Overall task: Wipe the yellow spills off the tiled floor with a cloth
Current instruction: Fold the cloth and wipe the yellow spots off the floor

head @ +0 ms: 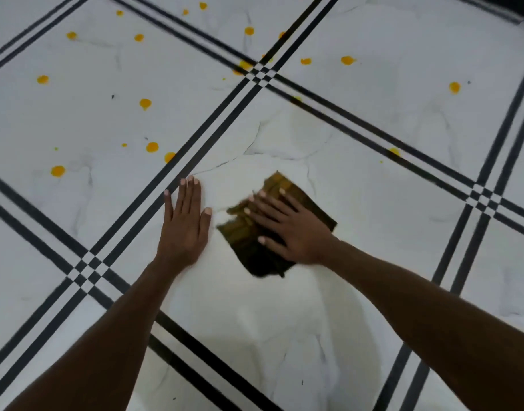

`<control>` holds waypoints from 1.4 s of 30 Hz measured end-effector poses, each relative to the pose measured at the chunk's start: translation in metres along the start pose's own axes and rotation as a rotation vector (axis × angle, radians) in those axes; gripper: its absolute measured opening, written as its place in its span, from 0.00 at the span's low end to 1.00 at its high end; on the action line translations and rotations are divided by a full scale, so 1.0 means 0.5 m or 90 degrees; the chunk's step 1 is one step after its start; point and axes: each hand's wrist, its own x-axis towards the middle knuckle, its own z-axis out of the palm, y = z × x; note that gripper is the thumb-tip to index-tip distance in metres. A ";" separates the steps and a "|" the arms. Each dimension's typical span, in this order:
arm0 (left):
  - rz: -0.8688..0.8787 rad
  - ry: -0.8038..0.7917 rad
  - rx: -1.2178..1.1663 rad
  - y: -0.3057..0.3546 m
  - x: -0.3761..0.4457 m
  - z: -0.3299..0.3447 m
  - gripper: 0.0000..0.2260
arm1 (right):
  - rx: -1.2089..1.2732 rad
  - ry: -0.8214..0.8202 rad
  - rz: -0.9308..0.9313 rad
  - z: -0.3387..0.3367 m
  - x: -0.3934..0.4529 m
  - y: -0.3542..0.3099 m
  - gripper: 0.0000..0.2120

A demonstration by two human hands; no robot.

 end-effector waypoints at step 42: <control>0.123 -0.025 -0.012 0.244 0.186 0.094 0.27 | 0.014 0.030 0.140 -0.018 -0.001 0.259 0.29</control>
